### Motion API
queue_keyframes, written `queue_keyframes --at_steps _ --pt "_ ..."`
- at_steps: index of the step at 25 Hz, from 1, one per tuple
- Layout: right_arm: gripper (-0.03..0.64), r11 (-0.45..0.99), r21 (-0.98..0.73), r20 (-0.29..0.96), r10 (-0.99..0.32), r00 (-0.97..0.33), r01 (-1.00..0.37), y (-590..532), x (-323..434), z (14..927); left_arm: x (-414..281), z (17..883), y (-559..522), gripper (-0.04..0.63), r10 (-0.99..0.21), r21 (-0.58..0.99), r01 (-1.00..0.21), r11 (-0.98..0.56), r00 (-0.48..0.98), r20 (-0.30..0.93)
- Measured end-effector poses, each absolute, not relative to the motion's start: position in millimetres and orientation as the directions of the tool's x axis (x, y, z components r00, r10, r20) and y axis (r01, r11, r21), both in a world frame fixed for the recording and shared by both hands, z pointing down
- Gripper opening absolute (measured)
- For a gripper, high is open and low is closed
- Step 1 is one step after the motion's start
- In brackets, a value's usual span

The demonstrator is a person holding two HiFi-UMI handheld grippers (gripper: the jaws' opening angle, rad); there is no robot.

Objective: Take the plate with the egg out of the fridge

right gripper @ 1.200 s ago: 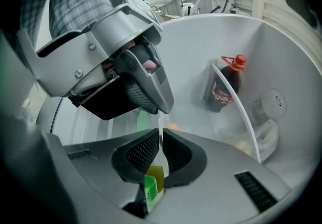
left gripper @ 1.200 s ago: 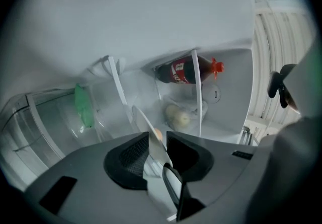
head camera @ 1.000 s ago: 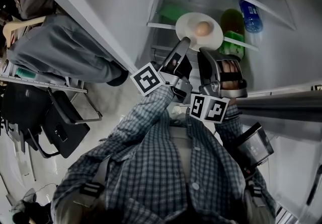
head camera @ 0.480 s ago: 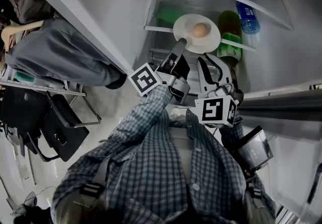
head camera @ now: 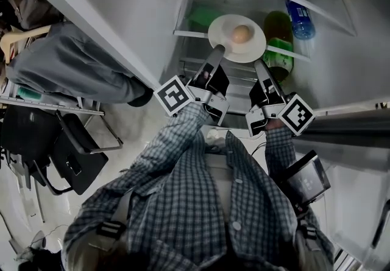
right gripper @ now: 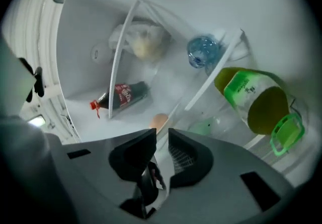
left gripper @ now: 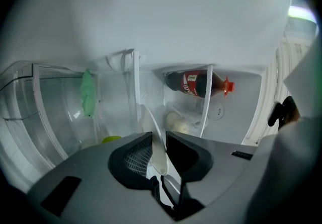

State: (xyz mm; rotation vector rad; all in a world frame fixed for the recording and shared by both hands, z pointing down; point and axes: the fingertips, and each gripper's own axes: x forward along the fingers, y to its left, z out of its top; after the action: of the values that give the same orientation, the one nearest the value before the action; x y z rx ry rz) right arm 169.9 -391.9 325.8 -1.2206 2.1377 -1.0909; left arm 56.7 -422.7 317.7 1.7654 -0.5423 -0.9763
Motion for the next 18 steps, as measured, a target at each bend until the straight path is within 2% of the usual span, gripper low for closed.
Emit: queue_keyframes --at_steps 5,14,18 --pt "0.057 0.296 -0.866 -0.063 -0.864 -0.500 -0.402 -396 170 322 58 318 -423 0.091 -0.734 0.917 0.076 -0.393 0.574 -0.362" --pt "0.058 0.244 -0.909 -0.055 -0.874 -0.483 -0.338 -411 176 322 56 316 -419 0.078 -0.738 0.919 0.085 -0.385 0.570 -0.362" --pt "0.089 0.216 -0.917 -0.037 -0.882 -0.469 -0.335 -406 177 320 57 313 -410 0.075 -0.733 0.921 0.092 -0.378 0.578 -0.359"
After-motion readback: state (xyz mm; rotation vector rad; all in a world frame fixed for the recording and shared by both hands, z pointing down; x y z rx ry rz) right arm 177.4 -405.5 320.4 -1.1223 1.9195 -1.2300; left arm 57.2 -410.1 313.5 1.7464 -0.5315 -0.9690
